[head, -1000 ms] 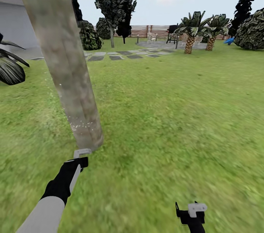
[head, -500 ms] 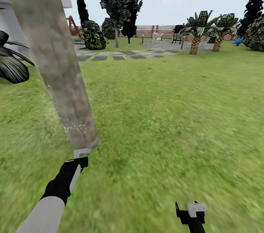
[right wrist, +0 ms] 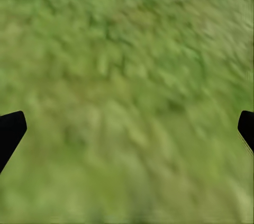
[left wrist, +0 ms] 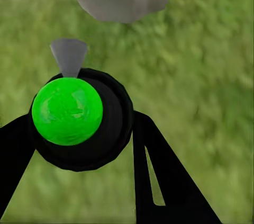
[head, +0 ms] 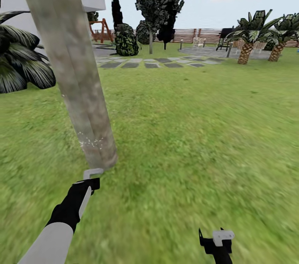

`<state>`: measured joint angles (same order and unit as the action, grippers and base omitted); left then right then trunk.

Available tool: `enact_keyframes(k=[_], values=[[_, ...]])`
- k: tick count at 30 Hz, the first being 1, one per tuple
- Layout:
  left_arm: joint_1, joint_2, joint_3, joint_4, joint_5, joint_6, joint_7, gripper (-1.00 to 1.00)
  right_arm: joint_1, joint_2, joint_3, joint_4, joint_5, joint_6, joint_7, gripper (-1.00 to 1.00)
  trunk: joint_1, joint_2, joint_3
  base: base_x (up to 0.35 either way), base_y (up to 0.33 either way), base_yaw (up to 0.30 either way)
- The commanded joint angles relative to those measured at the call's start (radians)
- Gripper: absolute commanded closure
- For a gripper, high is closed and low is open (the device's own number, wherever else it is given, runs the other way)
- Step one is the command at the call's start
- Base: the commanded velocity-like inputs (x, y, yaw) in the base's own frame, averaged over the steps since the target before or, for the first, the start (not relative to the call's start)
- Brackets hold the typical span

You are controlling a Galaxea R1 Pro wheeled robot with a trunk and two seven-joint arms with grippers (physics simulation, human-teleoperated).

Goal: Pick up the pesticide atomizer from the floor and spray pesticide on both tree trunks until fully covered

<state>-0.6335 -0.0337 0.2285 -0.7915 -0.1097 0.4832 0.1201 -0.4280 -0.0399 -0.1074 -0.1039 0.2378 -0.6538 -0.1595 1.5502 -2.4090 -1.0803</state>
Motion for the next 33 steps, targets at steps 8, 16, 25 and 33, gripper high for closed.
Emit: enact_keyframes(k=[8,16,25,33], values=[[0.0,0.0,0.0,0.0,0.002,0.0,0.0,1.0,0.0,0.0,0.0,0.001,0.0,0.0,0.0,-1.0,0.0,0.0,0.0,0.065,-0.273,0.276],[0.0,0.0,0.0,0.0,0.002,0.0,0.0,1.0,0.0,0.0,0.0,0.0,0.0,0.0,0.0,-1.0,0.0,0.0,0.0,0.0,-0.274,0.277],[0.0,0.0,0.0,0.0,0.002,0.0,0.0,1.0,0.0,0.0,0.0,0.001,0.001,-0.001,0.001,-1.0,0.0,0.0,0.0,0.0,-0.237,0.105],[-0.01,0.007,-0.002,0.002,-0.002,0.011,0.0,1.0,0.0,0.0,-0.001,0.0,0.0,-0.001,0.002,-1.0,0.0,0.0,0.0,0.0,-0.01,0.0]])
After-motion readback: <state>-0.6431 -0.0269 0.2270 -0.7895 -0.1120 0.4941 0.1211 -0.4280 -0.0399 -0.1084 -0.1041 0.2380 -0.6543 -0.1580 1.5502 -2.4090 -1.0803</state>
